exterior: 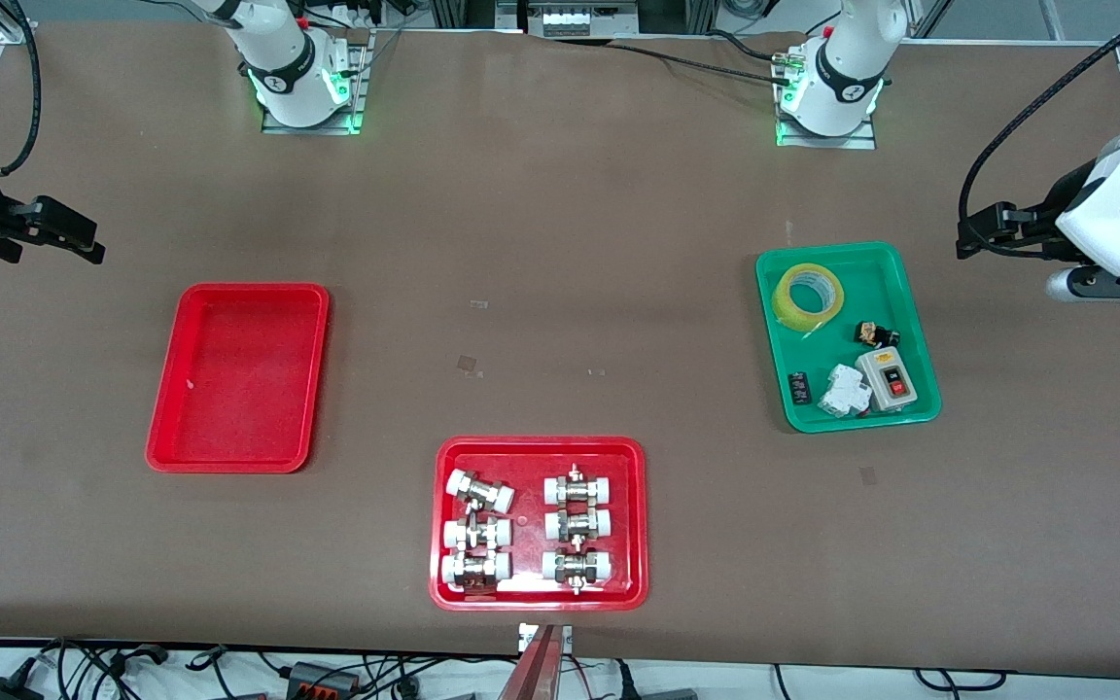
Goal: Left arm passes tape to right arm into tray
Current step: 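Reach the left gripper down to the yellow tape roll in the green tray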
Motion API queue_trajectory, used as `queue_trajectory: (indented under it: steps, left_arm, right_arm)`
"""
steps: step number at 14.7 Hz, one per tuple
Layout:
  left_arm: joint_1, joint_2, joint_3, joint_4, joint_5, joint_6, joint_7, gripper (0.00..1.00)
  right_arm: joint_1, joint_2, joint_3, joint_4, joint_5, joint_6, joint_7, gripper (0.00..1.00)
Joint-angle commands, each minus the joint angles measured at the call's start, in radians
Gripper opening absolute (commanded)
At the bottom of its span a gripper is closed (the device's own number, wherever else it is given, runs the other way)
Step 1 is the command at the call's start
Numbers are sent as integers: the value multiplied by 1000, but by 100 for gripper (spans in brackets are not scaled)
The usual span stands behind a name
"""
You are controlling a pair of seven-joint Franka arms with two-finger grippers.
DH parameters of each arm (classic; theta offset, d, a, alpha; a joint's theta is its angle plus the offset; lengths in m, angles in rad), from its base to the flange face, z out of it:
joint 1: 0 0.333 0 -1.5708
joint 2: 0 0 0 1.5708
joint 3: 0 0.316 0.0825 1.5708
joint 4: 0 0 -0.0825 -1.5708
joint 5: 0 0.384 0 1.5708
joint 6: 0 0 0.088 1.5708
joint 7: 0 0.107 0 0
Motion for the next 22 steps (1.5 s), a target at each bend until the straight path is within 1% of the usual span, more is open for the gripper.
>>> queue_trajectory:
  steps: [1, 3, 6, 7, 8, 9, 14, 16, 18, 19, 21, 22]
  left_arm:
    - [5, -21, -3, -25, -20, 12, 3, 100]
    - [5, -18, -3, -26, -22, 11, 2, 100]
    - [6, 17, -3, -32, -22, -37, 2, 100]
    - [11, 22, -3, -46, -22, -38, 5, 100]
    - [14, 37, -2, -86, -20, -25, 5, 100]
    - [19, 66, -2, -139, -20, 19, 4, 100]
    - [40, 95, -2, -458, -19, 326, 2, 100]
    - [32, 198, -3, -505, -7, 412, -6, 100]
    - [42, 212, -5, -525, -8, 442, -4, 100]
    - [36, 218, -5, -557, -8, 463, -4, 100]
    - [10, 230, -5, -644, -8, 564, -4, 100]
    - [8, 230, -5, -658, -8, 592, -4, 100]
  right_arm:
    - [1, -35, 2, -30, 4, -10, 3, 100]
    - [-1, -40, -1, -29, 4, -8, 4, 100]
    - [2, -37, 2, -29, 4, -2, 4, 100]
    - [2, -36, 2, -29, 5, -2, 6, 100]
    - [2, -36, 2, -29, 5, -2, 6, 100]
    - [2, -34, 2, -32, 4, -2, 6, 100]
    - [1, -31, 4, -28, 4, -5, -2, 100]
    - [1, -27, 4, -20, 5, -8, -9, 100]
    - [4, -20, 5, -21, 5, -2, -8, 100]
    - [2, -11, 5, -21, 4, 2, -8, 100]
    - [-6, 7, 2, -21, 5, 24, -8, 100]
    - [-7, 12, 1, -21, 11, 24, -8, 100]
